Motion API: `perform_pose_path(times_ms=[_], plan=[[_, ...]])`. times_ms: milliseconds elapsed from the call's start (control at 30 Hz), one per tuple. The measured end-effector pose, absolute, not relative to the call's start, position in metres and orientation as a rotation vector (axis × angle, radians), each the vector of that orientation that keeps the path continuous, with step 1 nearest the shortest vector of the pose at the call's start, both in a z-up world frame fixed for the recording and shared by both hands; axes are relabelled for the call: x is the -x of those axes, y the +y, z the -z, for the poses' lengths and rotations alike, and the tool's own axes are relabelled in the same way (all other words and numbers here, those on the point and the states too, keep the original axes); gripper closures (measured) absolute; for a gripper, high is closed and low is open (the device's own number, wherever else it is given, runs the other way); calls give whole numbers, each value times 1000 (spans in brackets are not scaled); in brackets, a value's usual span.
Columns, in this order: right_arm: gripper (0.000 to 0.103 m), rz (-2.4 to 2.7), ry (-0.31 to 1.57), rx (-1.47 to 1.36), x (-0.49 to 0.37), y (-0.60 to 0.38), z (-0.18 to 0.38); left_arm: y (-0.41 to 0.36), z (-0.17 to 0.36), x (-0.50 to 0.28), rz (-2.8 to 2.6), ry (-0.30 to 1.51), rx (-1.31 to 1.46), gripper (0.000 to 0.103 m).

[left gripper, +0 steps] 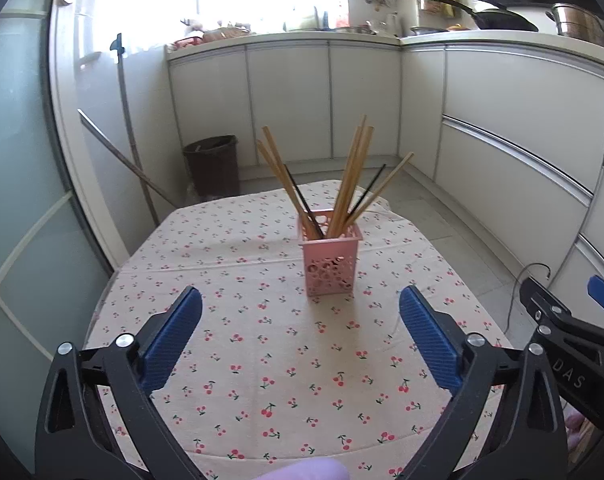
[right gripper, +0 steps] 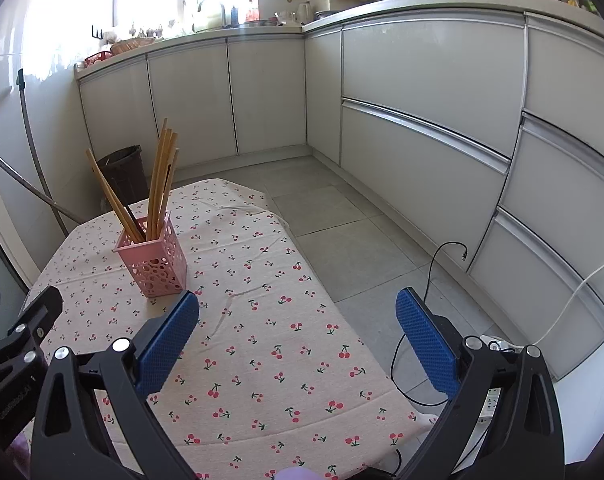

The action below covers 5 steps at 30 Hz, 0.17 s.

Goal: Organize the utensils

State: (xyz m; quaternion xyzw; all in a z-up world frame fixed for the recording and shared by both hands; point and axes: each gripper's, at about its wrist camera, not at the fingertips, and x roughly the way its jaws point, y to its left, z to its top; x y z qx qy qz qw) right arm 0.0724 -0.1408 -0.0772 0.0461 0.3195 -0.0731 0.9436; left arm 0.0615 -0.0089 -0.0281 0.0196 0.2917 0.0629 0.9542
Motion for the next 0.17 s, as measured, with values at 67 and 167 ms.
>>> perform_pose_path(times_ms=[67, 167], plan=[[7, 149, 654, -92, -72, -140, 78, -7, 27, -62, -146, 586, -38, 7], [7, 149, 652, -88, -73, -139, 78, -4, 28, -63, -137, 600, -22, 7]])
